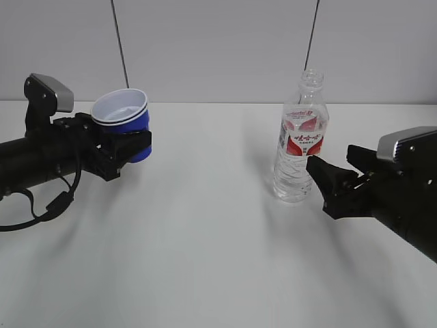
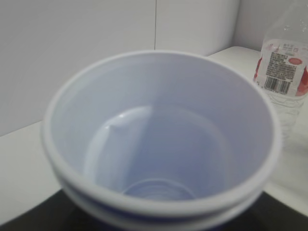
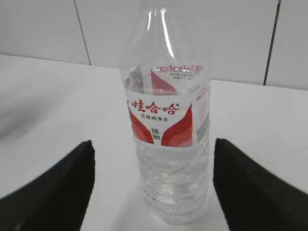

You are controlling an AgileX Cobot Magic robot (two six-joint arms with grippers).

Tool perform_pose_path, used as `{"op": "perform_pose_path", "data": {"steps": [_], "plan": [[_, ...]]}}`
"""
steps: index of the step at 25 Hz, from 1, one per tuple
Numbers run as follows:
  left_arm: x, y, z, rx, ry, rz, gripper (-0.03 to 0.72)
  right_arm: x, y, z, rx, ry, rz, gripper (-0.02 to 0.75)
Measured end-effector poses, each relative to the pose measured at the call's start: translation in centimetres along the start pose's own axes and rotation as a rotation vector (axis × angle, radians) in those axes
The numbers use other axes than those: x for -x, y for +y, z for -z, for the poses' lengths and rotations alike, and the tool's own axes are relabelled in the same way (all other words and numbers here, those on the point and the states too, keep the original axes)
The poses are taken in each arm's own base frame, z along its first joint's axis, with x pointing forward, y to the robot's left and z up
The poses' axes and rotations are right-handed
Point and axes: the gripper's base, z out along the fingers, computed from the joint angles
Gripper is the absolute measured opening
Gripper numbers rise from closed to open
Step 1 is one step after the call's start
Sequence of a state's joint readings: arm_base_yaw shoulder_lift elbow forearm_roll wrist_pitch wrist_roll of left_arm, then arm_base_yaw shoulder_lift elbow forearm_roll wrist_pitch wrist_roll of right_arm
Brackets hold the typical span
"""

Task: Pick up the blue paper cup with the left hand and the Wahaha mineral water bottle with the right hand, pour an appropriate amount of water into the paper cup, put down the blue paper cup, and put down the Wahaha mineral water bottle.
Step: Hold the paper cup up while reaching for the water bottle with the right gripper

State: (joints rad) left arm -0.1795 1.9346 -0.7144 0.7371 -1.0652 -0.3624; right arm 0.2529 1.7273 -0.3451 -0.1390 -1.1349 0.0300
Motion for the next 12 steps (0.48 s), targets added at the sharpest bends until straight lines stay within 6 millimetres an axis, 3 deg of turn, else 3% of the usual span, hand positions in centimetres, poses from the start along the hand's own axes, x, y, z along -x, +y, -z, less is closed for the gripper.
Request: {"op": "perform_pose_path", "data": {"steps": [6,12], "plan": [[0.27,-0.07,0.0,-0.007,-0.03,0.002,0.438,0.0,0.0,0.0,0.0,0.0,-0.014,0.661],[0.4,-0.08,0.01,-0.009,-0.044,0.004,0.438,0.2,0.29,-0.76,0.043,-0.013,0.019,0.674]]}}
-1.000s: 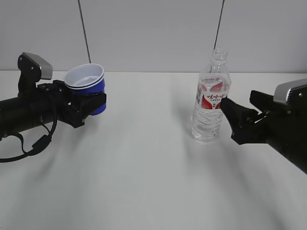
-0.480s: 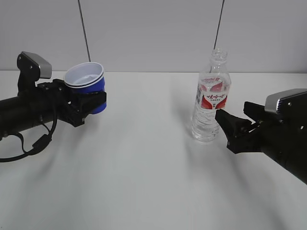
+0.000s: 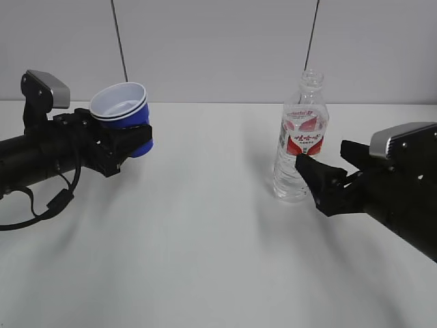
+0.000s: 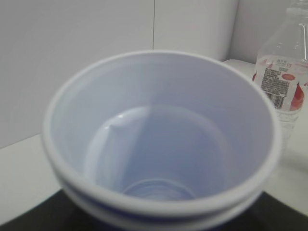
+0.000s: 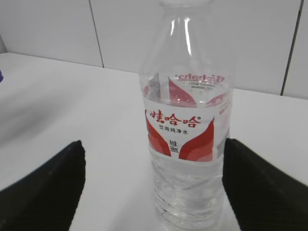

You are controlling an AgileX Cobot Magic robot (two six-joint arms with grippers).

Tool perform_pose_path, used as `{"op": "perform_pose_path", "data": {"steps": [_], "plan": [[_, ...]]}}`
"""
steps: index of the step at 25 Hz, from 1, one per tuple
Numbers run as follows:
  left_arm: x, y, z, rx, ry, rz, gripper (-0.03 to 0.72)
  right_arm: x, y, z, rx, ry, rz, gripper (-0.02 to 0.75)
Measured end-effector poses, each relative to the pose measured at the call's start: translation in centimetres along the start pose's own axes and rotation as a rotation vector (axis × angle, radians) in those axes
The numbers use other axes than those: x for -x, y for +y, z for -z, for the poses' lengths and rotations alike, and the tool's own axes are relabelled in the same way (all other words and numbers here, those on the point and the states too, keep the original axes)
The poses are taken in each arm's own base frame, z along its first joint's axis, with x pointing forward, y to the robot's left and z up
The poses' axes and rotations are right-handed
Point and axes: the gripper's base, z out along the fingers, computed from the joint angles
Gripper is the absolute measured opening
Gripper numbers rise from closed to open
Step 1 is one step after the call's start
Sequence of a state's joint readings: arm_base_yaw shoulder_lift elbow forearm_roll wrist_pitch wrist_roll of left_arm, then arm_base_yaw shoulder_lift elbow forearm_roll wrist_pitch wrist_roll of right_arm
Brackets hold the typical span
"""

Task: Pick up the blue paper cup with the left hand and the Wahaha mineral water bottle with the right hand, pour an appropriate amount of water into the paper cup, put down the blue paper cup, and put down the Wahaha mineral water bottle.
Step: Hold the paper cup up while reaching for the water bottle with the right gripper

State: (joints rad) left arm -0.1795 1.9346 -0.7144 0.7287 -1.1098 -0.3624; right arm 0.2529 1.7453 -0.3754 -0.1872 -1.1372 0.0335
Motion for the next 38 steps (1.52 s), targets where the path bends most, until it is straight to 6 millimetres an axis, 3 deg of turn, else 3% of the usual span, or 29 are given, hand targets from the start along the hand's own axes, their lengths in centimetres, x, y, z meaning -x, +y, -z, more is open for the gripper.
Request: {"op": "perform_pose_path", "data": {"steps": [18,38], "plan": [[0.1,0.0,0.0,0.001,-0.008,0.002,0.438,-2.1,-1.1,-4.3,-0.049,0.033,-0.029,0.674],[0.1,0.0,0.0,0.001,-0.008,0.002,0.438,-1.9,-1.6,-5.6,-0.076,0.001,-0.071,0.673]]}}
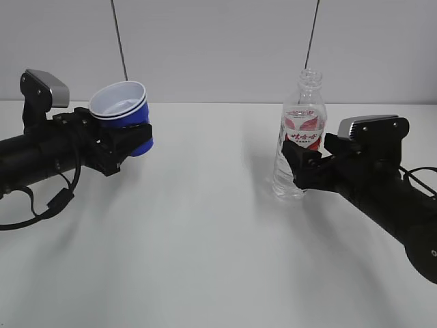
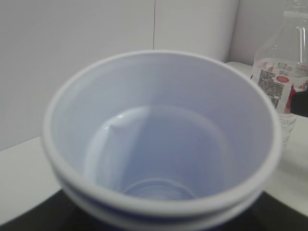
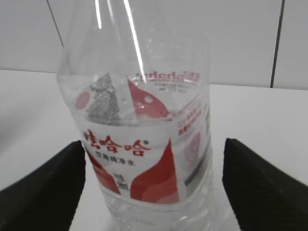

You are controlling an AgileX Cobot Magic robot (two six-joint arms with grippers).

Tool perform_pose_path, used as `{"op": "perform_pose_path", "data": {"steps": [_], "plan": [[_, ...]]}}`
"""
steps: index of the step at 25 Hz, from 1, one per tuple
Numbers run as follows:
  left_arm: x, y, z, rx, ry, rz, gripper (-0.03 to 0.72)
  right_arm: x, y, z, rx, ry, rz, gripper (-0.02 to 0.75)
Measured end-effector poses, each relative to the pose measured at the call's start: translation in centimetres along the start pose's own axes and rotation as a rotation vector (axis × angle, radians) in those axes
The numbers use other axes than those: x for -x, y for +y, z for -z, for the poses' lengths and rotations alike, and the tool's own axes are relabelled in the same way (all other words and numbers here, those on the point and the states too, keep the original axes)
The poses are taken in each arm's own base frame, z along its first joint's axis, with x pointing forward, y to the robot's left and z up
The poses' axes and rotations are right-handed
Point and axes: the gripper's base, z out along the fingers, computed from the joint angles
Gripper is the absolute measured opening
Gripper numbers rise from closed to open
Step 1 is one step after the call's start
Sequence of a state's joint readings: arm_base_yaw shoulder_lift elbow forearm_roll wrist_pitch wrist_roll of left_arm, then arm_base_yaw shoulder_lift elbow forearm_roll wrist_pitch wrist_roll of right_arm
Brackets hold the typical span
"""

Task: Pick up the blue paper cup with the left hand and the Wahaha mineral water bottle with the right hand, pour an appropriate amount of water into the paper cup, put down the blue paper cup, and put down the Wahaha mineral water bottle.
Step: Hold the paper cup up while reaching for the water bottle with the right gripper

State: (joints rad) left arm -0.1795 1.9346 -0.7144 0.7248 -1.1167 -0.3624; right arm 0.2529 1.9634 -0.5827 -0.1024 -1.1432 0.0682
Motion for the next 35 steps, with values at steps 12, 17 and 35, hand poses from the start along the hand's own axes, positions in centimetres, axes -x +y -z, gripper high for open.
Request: {"op": "perform_pose_path", "data": {"steps": [12,17,35], "plan": [[0.17,-0.06,0.0,-0.007,-0.019,0.0,0.438,0.21,0.37,-0.24,0.042,-0.008,-0.007,0.673],[0.19,-0.07,0.0,-0.008,-0.02,0.0,0.438,0.22,0.28,-0.24,0.033,-0.009,-0.011,0.671],[0.19,-0.07,0.0,-0.008,-0.02,0.0,0.438,-0.55,0.23,-0.95,0.037,0.005,-0.011,0.661]]}}
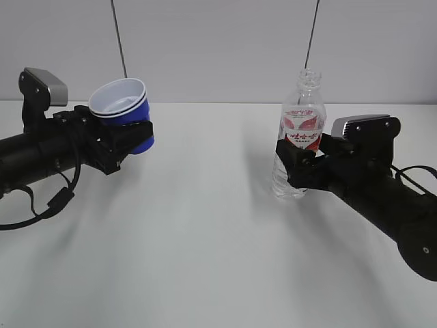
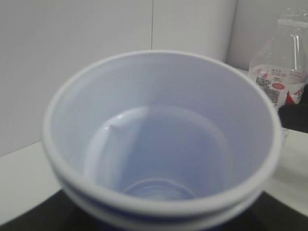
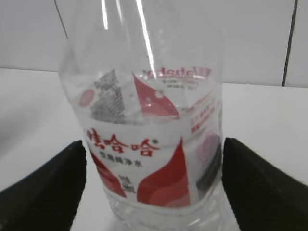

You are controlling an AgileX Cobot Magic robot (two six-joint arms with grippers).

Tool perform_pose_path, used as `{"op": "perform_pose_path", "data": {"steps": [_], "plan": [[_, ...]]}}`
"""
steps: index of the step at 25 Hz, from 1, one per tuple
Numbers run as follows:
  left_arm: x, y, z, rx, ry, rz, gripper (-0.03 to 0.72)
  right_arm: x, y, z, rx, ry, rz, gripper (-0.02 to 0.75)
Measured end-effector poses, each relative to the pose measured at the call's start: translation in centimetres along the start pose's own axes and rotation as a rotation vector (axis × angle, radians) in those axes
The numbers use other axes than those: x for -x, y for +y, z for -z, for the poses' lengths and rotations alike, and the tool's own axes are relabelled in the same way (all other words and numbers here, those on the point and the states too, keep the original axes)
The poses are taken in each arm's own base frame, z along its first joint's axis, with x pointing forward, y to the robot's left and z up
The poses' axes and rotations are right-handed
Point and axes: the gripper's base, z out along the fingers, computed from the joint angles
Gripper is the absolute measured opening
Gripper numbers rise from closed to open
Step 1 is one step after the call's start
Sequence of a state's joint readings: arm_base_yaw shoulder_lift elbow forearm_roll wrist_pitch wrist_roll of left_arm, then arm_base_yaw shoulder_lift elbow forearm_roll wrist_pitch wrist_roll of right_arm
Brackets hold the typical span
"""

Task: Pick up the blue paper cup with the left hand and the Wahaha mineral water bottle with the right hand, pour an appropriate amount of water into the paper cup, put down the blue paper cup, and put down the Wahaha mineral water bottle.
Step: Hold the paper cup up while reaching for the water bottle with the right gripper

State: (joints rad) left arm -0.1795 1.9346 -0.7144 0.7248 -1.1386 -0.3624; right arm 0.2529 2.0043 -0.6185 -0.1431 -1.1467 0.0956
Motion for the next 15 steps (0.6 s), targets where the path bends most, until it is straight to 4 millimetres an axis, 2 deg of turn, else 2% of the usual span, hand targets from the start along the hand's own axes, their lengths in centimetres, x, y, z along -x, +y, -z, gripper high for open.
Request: {"op": "perform_pose_path", "data": {"steps": [5,15], "plan": [[0.0,0.0,0.0,0.0,0.0,0.0,0.438,-1.3,-0.3,-0.6,-0.024,0.03,-0.018,0.659],[0.0,0.0,0.0,0.0,0.0,0.0,0.438,-1.1,-0.6,-1.2,-0.047,0.014,-0.038,0.65]]}}
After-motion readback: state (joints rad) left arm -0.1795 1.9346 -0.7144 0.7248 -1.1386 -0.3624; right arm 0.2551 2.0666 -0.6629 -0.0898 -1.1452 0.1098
